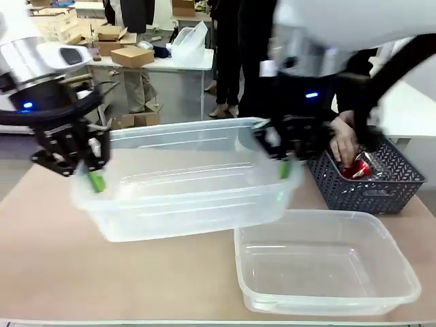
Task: Sort the waste into each basket.
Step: Pick up the Organizing box on the left side of the table and lift it.
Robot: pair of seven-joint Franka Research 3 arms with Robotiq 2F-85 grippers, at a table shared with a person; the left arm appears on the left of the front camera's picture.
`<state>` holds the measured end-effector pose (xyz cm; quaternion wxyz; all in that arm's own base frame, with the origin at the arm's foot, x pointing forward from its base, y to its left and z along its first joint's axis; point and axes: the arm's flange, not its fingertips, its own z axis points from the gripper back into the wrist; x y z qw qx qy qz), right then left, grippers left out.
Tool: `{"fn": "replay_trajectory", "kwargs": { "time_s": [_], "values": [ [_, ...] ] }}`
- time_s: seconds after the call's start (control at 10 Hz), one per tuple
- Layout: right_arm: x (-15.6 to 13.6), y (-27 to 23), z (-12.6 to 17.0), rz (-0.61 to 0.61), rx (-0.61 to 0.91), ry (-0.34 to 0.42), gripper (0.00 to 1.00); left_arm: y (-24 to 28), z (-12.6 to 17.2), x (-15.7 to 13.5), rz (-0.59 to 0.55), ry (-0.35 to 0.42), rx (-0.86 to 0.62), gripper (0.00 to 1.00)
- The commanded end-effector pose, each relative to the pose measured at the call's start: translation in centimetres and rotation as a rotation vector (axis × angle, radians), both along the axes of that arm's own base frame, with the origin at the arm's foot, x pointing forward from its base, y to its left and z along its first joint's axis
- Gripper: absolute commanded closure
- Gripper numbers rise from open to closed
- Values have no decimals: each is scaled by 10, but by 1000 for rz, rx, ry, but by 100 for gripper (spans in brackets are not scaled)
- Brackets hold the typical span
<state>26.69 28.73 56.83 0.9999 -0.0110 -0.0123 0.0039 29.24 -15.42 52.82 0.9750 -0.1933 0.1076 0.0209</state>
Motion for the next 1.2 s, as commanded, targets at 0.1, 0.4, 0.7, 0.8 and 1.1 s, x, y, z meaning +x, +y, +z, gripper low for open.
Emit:
{"fn": "replay_trajectory", "kwargs": {
  "time_s": [0.1,0.4,0.7,0.8,1.1],
  "values": [
    [-1,-77,-34,-42,-28,-8,94,-28,12,7,90,-118,40,95],
    [-8,-88,-48,-113,92,-34,94,-46,-1,31,52,-195,116,95],
    [-11,-87,-52,-166,109,-43,94,-50,-16,54,69,-160,102,95],
    [-9,-70,-41,-112,138,-45,94,-47,-15,54,75,-164,84,95],
    [-9,-70,-41,-112,138,-45,94,-66,-22,42,35,-142,92,95]
  ]
}}
